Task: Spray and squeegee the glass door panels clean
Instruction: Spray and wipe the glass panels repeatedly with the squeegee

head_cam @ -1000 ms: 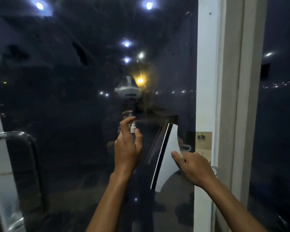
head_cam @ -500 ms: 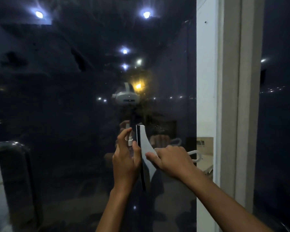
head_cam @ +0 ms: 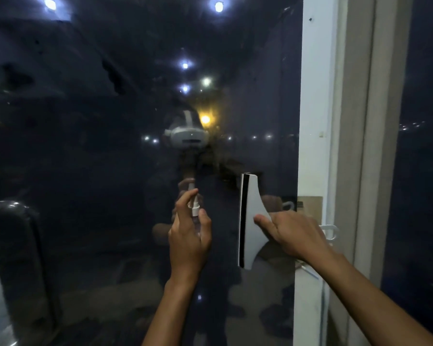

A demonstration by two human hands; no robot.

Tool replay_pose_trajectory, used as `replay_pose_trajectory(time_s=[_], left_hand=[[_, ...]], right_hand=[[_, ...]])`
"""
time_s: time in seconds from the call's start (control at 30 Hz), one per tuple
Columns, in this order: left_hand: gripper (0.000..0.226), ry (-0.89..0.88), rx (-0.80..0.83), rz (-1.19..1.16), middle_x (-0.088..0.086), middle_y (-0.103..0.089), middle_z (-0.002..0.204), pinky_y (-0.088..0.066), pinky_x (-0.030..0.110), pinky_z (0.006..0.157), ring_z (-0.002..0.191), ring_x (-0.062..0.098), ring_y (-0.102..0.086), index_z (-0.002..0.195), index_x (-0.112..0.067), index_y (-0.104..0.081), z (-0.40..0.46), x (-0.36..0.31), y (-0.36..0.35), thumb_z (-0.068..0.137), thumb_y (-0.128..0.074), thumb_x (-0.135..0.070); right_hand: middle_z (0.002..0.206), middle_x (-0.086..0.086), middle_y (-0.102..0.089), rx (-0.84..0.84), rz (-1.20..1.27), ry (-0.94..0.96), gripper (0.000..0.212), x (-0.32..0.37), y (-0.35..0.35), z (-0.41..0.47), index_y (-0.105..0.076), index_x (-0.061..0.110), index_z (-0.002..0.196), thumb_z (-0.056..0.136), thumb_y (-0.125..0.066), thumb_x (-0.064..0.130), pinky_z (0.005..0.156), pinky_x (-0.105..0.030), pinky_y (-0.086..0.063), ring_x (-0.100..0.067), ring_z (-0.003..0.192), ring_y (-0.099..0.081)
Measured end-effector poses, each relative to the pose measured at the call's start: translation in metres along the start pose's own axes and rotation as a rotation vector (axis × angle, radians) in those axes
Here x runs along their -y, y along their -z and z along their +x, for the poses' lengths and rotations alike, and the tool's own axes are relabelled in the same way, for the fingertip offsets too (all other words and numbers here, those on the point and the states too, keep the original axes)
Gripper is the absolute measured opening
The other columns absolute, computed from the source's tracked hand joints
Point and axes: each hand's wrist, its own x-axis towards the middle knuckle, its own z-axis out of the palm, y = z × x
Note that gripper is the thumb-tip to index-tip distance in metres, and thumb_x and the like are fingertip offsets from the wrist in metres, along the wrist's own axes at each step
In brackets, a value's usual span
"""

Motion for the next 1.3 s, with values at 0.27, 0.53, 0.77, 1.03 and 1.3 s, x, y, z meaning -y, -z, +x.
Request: replay_pose_trajectory(time_s=[0.27, 0.53, 0.77, 1.03, 1.3], left_hand=[[0.037, 0.004, 0.034, -0.008, 0.011, -0.067, 0.118, -0.056, 0.041, 0.073, 0.094, 0.031, -0.069, 0.133, -0.037, -0.04, -0.012, 0.002, -0.013, 0.095, -0.04, -0.038], [0.039, 0.033, 0.035, -0.002, 0.007, -0.066, 0.116, -0.05, 0.034, 0.071, 0.09, 0.015, -0.062, 0.132, -0.037, -0.041, -0.025, 0.003, -0.015, 0.093, -0.039, -0.04], [0.039, 0.037, 0.03, 0.001, 0.002, -0.062, 0.125, -0.051, 0.036, 0.073, 0.099, 0.012, -0.058, 0.133, -0.031, -0.043, -0.038, -0.007, -0.016, 0.094, -0.04, -0.037], [0.037, 0.078, 0.017, 0.044, 0.004, -0.064, 0.124, -0.055, 0.043, 0.074, 0.097, 0.029, -0.067, 0.131, -0.034, -0.043, -0.06, -0.006, -0.005, 0.094, -0.041, -0.036], [0.039, 0.188, 0.005, 0.038, -0.001, -0.063, 0.102, -0.054, 0.04, 0.069, 0.08, 0.018, -0.063, 0.131, -0.032, -0.044, -0.109, 0.005, 0.012, 0.093, -0.042, -0.038]], right_hand=[[0.091, -0.003, -0.065, 0.061, 0.071, -0.222, 0.07, -0.035, 0.0, -0.02, -0.052, 0.026, 0.082, 0.088, -0.004, 0.076, 0.075, -0.038, -0.049, -0.025, 0.082, -0.061], [0.083, -0.002, -0.068, 0.015, 0.634, -0.49, 0.083, -0.01, -0.062, -0.042, -0.065, 0.018, 0.083, 0.087, -0.012, 0.081, 0.08, -0.043, -0.053, -0.023, 0.079, -0.064], [0.096, -0.002, -0.073, -0.011, 1.143, -0.734, 0.089, 0.027, -0.125, -0.086, -0.066, 0.015, 0.114, 0.08, -0.021, 0.083, 0.085, -0.039, -0.059, -0.016, 0.089, -0.07], [0.08, -0.007, -0.068, -0.144, 1.061, -0.838, 0.063, 0.057, -0.13, -0.1, -0.062, 0.016, 0.087, 0.091, -0.023, 0.065, 0.075, -0.038, -0.059, -0.024, 0.077, -0.068], [0.075, -0.007, -0.068, -0.017, 1.084, -1.038, 0.064, 0.087, -0.167, -0.139, -0.061, 0.016, 0.071, 0.096, -0.022, 0.061, 0.079, -0.039, -0.055, -0.021, 0.072, -0.065]])
